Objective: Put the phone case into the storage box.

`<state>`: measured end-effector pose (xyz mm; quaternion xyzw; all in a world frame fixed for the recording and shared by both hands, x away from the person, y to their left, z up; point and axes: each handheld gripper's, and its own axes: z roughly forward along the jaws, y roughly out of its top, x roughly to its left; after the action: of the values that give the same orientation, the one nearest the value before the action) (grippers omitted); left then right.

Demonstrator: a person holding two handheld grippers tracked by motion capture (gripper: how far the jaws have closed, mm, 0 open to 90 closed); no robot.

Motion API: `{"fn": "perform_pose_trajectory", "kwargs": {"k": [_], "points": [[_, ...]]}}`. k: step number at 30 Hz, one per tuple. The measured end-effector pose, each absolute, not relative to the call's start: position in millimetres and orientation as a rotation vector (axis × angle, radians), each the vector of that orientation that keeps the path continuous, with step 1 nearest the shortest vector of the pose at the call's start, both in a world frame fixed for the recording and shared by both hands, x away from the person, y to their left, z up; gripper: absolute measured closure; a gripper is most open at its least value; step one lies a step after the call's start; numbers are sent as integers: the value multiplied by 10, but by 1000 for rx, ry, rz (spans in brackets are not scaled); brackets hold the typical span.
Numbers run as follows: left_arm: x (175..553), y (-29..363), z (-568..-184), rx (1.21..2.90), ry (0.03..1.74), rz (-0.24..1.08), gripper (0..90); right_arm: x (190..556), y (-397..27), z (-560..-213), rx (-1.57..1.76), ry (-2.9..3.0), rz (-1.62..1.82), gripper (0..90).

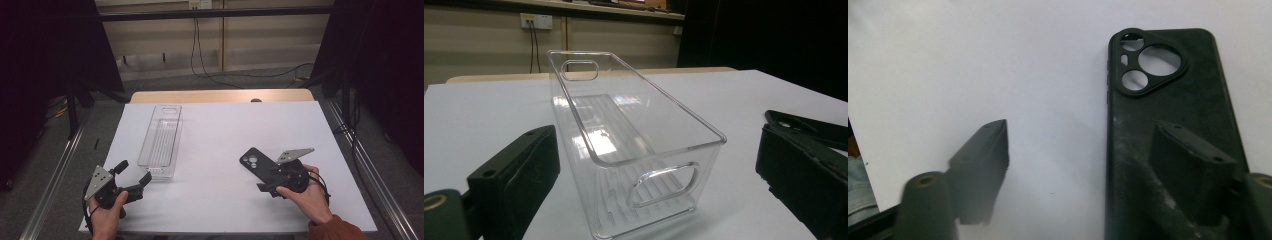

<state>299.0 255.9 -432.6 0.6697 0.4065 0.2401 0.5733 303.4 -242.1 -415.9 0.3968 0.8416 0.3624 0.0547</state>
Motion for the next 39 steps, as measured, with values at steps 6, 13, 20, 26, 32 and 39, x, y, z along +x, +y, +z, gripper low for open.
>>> {"fn": "perform_pose_trajectory", "kwargs": {"k": [6, 13, 20, 26, 32, 39], "points": [[2989, 2561, -4327, 1570, 952, 562, 40, 3027, -2510, -4113, 1223, 2521, 1109, 78], [2991, 2557, -4328, 1572, 951, 561, 40, 2996, -2637, -4097, 1262, 2475, 1077, 97], [2992, 2556, -4326, 1577, 947, 561, 40, 3016, -2779, -4168, 1338, 2393, 1079, 76], [2993, 2557, -4326, 1579, 946, 561, 40, 3057, -2772, -4197, 1337, 2405, 941, 58], [2993, 2556, -4325, 1580, 942, 554, 40, 3191, -2706, -4248, 1352, 2457, 928, 39], [2994, 2554, -4326, 1581, 942, 557, 40, 3364, -2609, -4257, 1321, 2536, 856, 44]]}}
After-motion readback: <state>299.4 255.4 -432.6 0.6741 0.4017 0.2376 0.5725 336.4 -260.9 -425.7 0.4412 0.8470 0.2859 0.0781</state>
